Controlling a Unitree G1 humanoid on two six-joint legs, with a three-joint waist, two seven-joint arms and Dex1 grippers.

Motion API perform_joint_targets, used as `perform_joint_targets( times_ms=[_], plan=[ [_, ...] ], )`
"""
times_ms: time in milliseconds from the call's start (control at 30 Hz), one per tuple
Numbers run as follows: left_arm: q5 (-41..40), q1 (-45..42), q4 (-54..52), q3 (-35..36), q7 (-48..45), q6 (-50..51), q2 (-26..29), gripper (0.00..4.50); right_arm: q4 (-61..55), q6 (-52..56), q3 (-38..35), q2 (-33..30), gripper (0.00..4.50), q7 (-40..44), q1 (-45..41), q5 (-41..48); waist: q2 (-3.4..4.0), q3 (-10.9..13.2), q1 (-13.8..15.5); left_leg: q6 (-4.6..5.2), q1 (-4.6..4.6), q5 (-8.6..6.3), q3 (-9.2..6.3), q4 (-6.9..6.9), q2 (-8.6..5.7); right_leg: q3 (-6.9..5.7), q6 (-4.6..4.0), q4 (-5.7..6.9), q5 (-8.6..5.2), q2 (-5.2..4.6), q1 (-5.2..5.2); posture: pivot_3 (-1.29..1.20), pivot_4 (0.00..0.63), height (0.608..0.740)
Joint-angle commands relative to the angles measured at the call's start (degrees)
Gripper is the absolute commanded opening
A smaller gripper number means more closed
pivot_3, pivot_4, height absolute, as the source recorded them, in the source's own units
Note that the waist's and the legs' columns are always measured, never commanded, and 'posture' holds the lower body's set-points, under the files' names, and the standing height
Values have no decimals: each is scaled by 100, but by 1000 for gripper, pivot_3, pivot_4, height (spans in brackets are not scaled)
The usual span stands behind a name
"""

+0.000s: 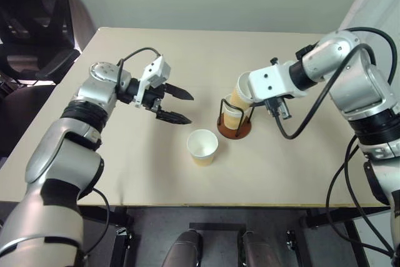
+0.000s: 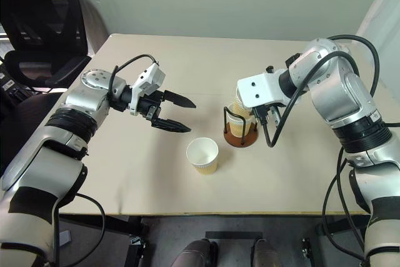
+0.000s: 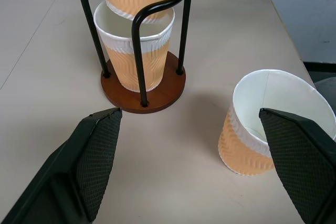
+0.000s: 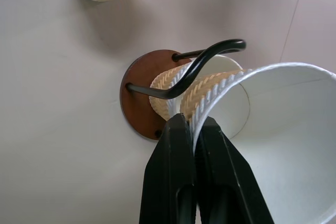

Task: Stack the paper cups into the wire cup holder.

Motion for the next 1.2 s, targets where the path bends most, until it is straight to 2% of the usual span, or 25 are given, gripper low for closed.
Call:
perform_joint_targets(
  times_ms=[33, 133, 167, 200, 433, 633, 800, 900, 1067, 1200],
  plan=[
    [-97, -19, -130, 195, -166, 21, 69, 4500, -136, -49, -57, -9, 54, 21, -42, -59, 0, 0, 0, 0, 0, 0, 0, 0, 0, 0, 0, 0, 0, 0, 0, 0, 150, 740],
    [-94, -10, -130, 199, -166, 22, 60, 4500, -86, -65, -36, 84, 54, -110, -44, -157, 0, 0, -2, 0, 0, 0, 0, 0, 0, 0, -1, 0, 0, 0, 0, 0, 150, 740],
    [-95, -7, -130, 202, -166, 22, 57, 4500, -96, -24, -46, 123, 406, -122, -40, -154, 0, 0, -3, 0, 0, 0, 0, 0, 0, 0, -1, 0, 0, 1, 0, 0, 150, 740],
    [-96, -5, -130, 204, -166, 25, 55, 4500, -108, 18, -62, 167, 543, -138, -40, -141, 0, 0, -3, 0, 0, 0, 0, 0, 1, 0, -1, 1, 1, 0, 0, 0, 150, 740],
    [-125, 17, -112, 315, -166, -14, -4, 4500, -107, 431, -285, 352, 2862, -348, -165, -22, 0, 0, 1, -1, 0, 0, 0, 0, 0, 0, -1, 0, 1, 0, 0, 0, 150, 740],
    [-98, -21, -101, 416, -166, 10, 88, 4500, -611, 1950, -1071, 234, 2862, -294, -443, 785, 0, 0, 2, -2, -3, 1, 1, -1, -2, 0, -9, -2, -4, 0, -2, 0, 150, 740],
    [-119, 33, -247, 345, -166, -94, 510, 4500, -1686, 3694, -1534, -35, 2862, -217, -338, 1735, 0, 0, -5, -7, -2, -2, 1, -5, 2, -2, -33, -3, -19, 6, -1, 0, 150, 740],
    [-128, 94, -325, 335, -166, -145, 777, 4500, -2244, 4394, -1628, -124, 2862, -376, -180, 2195, 0, 0, -8, -11, 0, -2, 2, -6, 3, -1, -45, -1, -29, 10, -2, 0, 150, 740],
    [-278, 164, -523, 395, -166, -88, 1186, 4500, -2718, 4703, -1542, -354, 2862, -521, 74, 2713, 0, 0, -6, -18, 4, 2, 0, -4, 3, 1, -47, 10, -31, 12, -2, 0, 150, 740],
    [-464, 323, -784, 402, -166, 95, 1439, 4500, -2677, 4144, -1120, -533, 2862, -633, 328, 2592, -1, 0, -6, -18, 10, 3, -2, -1, 0, 1, -48, 17, -31, 12, 1, 0, 150, 740]
  ],
)
